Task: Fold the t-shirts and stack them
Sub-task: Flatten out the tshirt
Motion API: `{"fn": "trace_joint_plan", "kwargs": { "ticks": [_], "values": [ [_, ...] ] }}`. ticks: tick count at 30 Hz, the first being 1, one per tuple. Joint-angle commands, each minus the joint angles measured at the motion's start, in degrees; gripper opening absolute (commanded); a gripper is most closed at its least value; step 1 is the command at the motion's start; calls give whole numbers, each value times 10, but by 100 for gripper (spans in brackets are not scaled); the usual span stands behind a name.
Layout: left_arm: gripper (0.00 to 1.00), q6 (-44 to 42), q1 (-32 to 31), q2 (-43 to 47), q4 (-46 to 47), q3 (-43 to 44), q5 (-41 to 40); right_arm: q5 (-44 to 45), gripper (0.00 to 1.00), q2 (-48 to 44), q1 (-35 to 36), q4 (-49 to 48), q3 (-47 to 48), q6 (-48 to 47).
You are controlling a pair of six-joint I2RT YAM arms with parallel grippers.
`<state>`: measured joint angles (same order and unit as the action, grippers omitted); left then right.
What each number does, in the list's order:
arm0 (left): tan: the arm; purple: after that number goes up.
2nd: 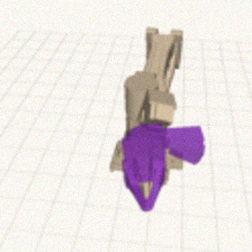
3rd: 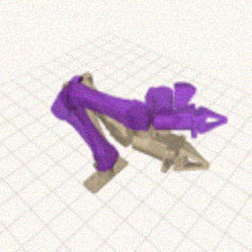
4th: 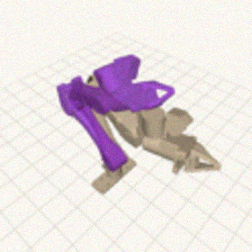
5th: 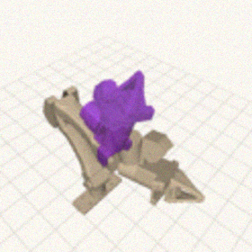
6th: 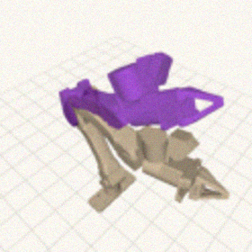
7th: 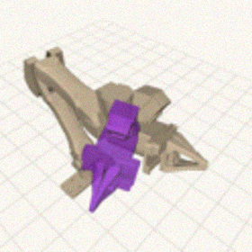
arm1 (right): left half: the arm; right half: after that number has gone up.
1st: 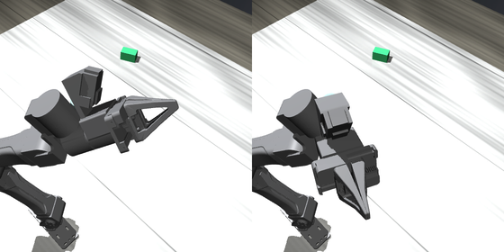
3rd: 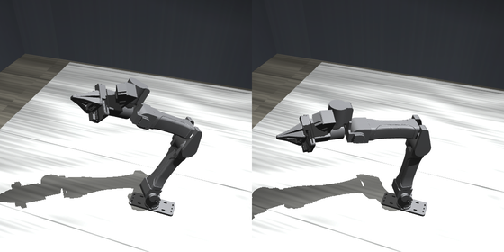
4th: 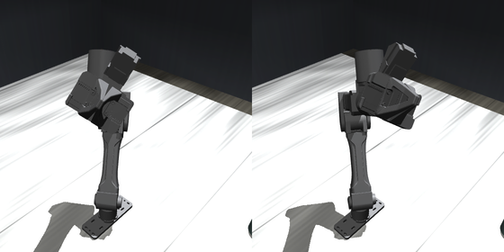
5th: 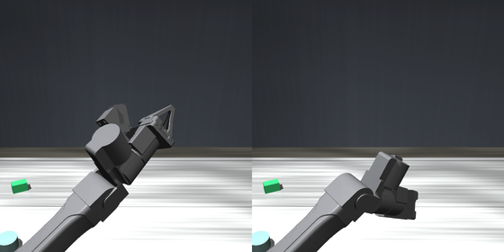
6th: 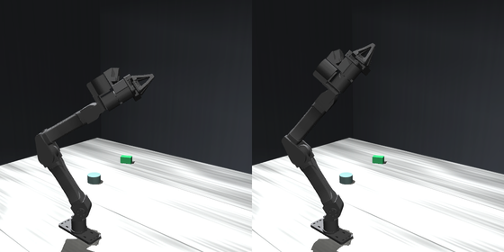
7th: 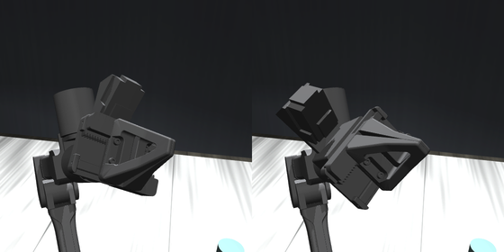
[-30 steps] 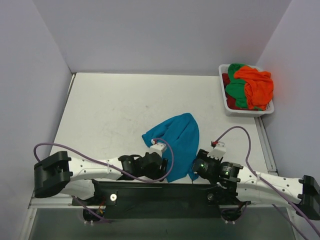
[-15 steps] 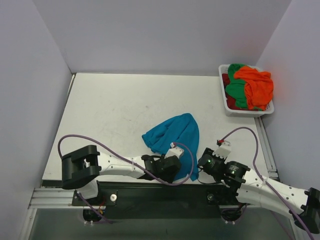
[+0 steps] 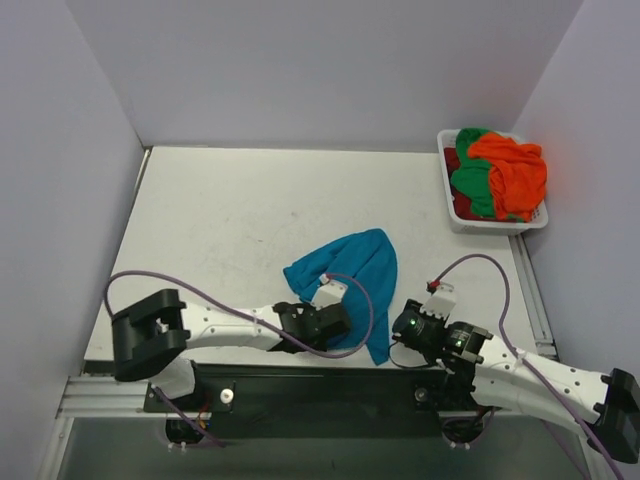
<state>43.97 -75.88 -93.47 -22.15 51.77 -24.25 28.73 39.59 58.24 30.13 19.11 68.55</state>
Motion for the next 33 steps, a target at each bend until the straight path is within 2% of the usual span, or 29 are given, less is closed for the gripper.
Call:
{"fn": "trace_joint_plan", "kwargs": {
  "ticks": [1, 4, 7, 10, 14, 18, 21, 23, 28, 29, 31, 33],
  "values": [
    [0, 21, 55, 105, -62, -38, -40, -11, 46, 44, 12, -23, 7, -19],
    [0, 9, 110, 215, -42, -71, -15, -9, 46, 108, 36, -50, 23, -14],
    [0, 0, 148, 268, -31, -86, 11, 0, 47, 164, 67, -68, 44, 3],
    [0, -3, 164, 291, -39, -82, 19, 16, 52, 202, 97, -82, 70, 10],
    [0, -10, 175, 320, -61, -55, 17, 33, 61, 217, 91, -84, 95, -5],
    [0, -28, 203, 359, -76, -9, 23, 32, 68, 188, 29, -101, 99, -50],
    [0, -41, 224, 377, -91, 24, 20, -11, 71, 165, -45, -143, 91, -109],
    [0, -49, 241, 385, -97, 39, 20, -45, 72, 151, -106, -173, 85, -145],
    [0, -65, 283, 392, -116, 102, 14, -105, 71, 128, -185, -204, 81, -192],
    [0, -73, 291, 392, -115, 124, 17, -118, 71, 123, -218, -215, 80, -197],
    [0, -80, 318, 393, -113, 143, 24, -181, 71, 123, -249, -246, 72, -214],
    [0, -91, 335, 388, -113, 179, 37, -205, 71, 137, -270, -284, 75, -217]
  ]
}}
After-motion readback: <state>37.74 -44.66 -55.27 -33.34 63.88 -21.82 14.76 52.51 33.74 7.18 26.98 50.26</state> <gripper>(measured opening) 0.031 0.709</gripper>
